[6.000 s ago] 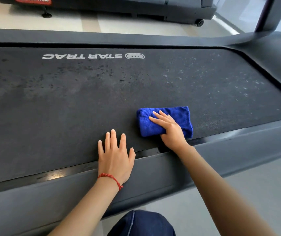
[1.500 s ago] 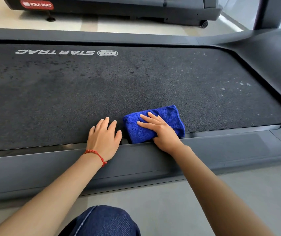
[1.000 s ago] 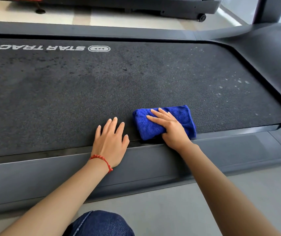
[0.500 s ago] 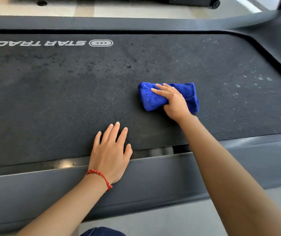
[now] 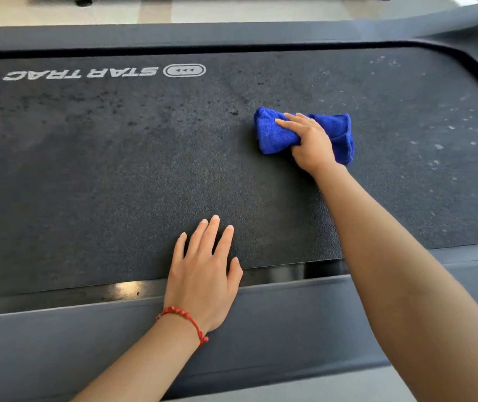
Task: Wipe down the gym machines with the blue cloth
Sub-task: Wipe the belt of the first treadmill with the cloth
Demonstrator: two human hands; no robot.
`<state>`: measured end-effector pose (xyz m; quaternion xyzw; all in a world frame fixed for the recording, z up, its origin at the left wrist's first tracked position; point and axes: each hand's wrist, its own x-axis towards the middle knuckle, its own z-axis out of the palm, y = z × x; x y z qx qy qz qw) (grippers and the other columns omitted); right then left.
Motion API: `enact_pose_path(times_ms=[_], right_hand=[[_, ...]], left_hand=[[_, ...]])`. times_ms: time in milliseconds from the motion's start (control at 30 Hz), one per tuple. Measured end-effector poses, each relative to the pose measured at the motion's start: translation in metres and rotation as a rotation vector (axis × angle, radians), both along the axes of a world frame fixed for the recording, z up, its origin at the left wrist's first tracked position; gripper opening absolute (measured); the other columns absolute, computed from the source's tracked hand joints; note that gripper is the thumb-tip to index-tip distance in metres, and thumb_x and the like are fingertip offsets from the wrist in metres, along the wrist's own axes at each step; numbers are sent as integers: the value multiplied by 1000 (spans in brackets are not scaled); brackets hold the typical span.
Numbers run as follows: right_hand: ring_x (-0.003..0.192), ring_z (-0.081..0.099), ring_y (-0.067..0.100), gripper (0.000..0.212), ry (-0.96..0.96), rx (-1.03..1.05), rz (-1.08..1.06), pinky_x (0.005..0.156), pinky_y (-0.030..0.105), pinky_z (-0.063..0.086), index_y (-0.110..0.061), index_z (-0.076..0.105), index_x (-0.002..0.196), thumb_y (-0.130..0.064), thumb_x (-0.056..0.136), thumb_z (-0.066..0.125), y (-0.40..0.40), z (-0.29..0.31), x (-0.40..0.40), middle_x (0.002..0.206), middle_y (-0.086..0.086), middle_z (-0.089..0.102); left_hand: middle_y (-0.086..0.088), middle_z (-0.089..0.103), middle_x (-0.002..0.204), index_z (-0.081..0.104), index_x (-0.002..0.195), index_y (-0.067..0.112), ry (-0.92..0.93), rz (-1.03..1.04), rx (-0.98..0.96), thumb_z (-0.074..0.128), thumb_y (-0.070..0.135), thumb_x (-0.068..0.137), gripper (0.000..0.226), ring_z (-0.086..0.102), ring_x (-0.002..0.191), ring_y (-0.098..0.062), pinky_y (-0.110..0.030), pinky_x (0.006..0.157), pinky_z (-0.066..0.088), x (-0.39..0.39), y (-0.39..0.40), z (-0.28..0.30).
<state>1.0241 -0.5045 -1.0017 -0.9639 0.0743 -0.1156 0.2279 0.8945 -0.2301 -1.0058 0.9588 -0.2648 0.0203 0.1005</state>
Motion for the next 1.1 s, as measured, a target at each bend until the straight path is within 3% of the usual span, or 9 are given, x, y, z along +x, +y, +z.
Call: enact_pose_path(times_ms=[200,433,667,900,1033,1100], right_hand=[[135,32,24,61,-18,34,-68,113,26,14,-19,53,130,11,78,44,11,2,-3,141,3,45],[138,27,20,69,1,24,-30,115,30,15,-18,52,130,17,71,41,29,4,-38,143,3,42],[139,25,17,71,52,25,-39,100,16,13,-21,51,131,16,72,43,54,6,-93,144,-1,41],[138,28,20,69,60,60,-39,110,20,11,-18,54,128,18,70,42,80,10,-140,142,1,44],[138,26,15,73,97,69,-23,100,-1,-7,-20,53,129,19,69,42,87,14,-165,142,-3,43],[139,24,15,74,99,71,6,102,2,-7,-20,53,130,19,68,42,87,14,-173,143,-4,42]], left_hand=[[-15,54,131,61,121,9,-16,-6,-28,32,34,84,54,51,121,-30,-53,95,43,1,0,-2],[-16,55,129,63,119,8,-33,-14,-53,30,35,84,55,52,119,-31,-53,94,41,2,1,-7],[-18,56,126,64,116,6,-13,-28,-93,28,35,84,57,52,118,-33,-55,93,41,2,1,-8],[-22,52,130,61,119,3,17,-56,-120,37,30,83,51,48,121,-37,-57,96,36,0,4,-9],[-24,56,125,64,113,0,0,-86,-173,48,24,81,43,51,118,-39,-59,92,39,0,6,-11],[-24,56,124,65,111,-1,-15,-105,-188,51,21,82,39,51,118,-39,-59,89,41,-1,7,-10]])
